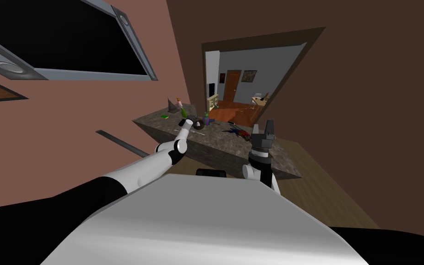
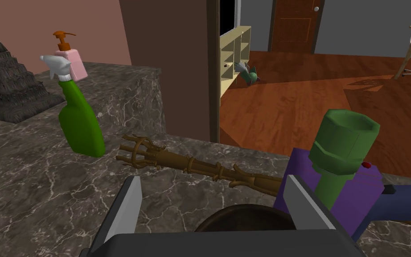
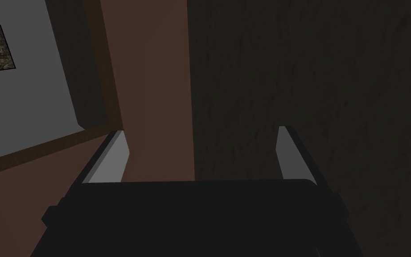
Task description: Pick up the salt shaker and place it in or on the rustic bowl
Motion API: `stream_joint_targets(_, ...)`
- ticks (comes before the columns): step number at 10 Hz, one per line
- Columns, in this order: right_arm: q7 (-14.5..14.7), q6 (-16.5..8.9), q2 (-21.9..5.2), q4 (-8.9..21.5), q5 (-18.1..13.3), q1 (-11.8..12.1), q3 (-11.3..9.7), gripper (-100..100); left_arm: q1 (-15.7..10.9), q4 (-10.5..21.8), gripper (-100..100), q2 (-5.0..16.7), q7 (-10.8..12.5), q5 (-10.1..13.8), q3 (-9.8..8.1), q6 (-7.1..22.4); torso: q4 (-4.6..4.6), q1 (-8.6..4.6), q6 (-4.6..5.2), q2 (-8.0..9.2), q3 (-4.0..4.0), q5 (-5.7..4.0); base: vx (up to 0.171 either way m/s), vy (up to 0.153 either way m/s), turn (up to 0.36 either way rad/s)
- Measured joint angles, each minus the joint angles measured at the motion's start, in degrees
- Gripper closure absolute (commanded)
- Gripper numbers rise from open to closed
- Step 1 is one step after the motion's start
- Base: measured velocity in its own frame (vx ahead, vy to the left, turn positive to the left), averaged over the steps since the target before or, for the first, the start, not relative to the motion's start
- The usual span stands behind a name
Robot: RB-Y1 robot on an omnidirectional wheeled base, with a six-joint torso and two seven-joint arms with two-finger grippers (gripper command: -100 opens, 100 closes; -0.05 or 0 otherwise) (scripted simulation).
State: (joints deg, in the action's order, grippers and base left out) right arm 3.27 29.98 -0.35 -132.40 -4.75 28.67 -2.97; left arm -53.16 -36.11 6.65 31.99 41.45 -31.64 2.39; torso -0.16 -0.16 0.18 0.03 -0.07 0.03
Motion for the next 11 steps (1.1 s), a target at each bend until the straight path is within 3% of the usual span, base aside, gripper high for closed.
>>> stream_joint_targets(4,0.0,0.0,0.0,0.0,0.0,0.0,0.0,0,-3.8,0.5,-100,2.1,-0.6,-2.1,-3.81,5.2,0.03,-0.07,-0.03,0.09,0.06,-0.02,-0.033,-0.043,0.124)
stream_joint_targets(5,0.0,0.0,0.0,0.0,0.0,0.0,0.0,0,-4.6,1.1,-100,2.9,-0.6,-1.9,-3.83,6.2,0.02,-0.09,-0.02,0.11,0.06,-0.02,-0.016,-0.022,0.033)
stream_joint_targets(6,0.0,0.0,0.0,0.0,0.0,0.0,0.0,0,-4.7,1.2,0,2.9,-0.6,-1.8,-3.79,6.3,0.01,-0.03,0.01,0.05,0.03,-0.01,0.000,0.000,0.000)
stream_joint_targets(11,0.0,0.0,0.0,0.0,0.0,0.0,0.0,0,-4.7,1.2,0,2.9,-0.6,-1.8,-3.79,6.3,-0.02,0.07,0.00,-0.05,-0.03,0.02,0.000,0.000,0.000)
